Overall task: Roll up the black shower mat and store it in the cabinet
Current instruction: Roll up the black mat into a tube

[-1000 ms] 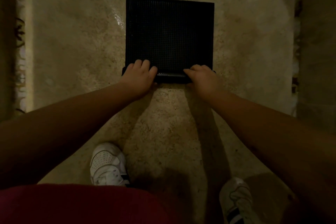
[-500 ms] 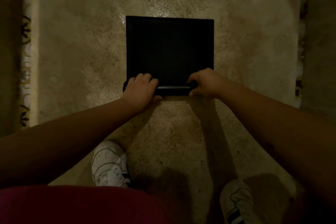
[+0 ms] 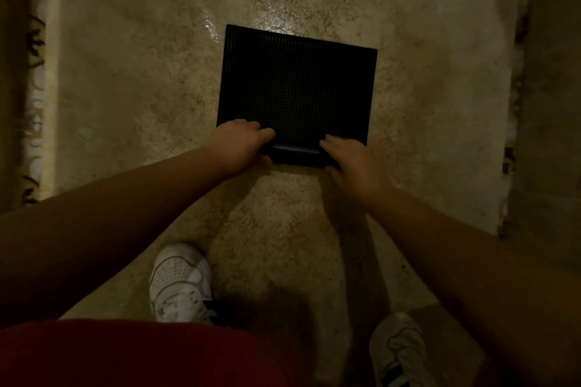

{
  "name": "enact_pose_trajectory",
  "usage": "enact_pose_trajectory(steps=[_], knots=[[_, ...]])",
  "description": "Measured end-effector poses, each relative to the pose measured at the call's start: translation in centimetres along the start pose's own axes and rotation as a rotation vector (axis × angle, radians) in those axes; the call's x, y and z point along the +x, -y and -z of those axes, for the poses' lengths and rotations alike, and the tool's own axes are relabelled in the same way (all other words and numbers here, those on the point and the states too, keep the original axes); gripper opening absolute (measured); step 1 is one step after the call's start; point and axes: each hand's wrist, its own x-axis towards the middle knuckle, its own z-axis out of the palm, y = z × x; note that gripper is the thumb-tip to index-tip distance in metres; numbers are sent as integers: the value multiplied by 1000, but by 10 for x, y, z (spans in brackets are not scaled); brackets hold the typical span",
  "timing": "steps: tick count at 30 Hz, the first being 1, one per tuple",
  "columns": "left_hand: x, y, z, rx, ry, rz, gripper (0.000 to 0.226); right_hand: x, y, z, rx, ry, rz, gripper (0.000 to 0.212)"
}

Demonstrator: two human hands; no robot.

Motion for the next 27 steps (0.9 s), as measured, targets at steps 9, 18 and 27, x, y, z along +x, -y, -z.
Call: enact_pose_trajectory(steps=[9,18,27], knots=[[-6,-9,5,61,-106,-19,44,11,-9,-30,-146,-124,9,54],[0,-21,6,319,-25,-93,38,24,-13,-16,-227,-37,27,72],[9,-14,2,252,-34,-38,55,34,-3,6,-239,-62,-11,57]])
